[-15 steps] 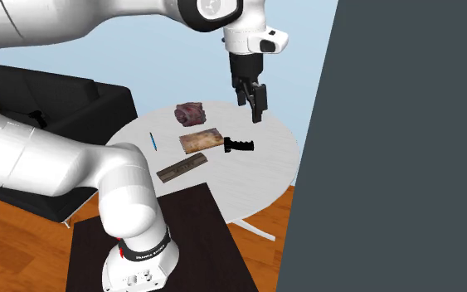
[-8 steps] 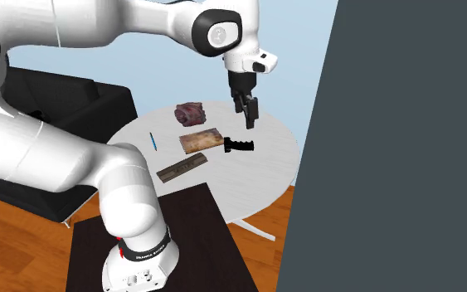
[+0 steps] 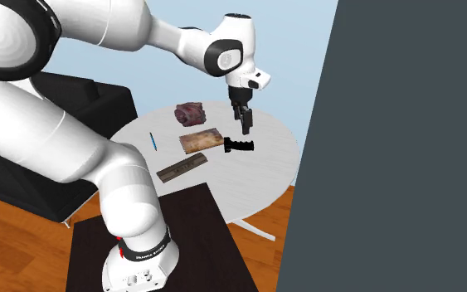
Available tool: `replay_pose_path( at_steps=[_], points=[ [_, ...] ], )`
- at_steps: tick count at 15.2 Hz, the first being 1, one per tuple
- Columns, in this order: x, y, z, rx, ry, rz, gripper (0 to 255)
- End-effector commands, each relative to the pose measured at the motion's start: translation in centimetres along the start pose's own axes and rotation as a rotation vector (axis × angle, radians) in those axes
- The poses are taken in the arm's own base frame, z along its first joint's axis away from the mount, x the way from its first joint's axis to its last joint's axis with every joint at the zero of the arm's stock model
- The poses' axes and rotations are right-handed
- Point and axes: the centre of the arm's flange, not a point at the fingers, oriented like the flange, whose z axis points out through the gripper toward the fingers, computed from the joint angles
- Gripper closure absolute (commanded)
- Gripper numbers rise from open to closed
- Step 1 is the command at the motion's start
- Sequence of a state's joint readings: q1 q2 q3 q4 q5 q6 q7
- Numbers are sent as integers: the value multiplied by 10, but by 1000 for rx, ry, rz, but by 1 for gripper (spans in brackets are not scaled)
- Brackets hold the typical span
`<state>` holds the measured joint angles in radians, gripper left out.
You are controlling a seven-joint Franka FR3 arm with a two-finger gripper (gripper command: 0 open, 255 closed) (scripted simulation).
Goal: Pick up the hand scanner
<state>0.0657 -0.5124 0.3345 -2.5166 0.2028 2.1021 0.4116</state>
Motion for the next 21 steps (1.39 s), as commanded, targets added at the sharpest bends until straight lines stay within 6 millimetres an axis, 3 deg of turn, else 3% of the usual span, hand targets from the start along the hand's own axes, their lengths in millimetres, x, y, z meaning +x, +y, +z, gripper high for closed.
replay_pose_path(
  at_steps=[1, 21],
  points=[
    [3, -20, 21, 3, -5, 14, 0],
    [48, -197, 209, 25, -57, 145, 0]
  ],
)
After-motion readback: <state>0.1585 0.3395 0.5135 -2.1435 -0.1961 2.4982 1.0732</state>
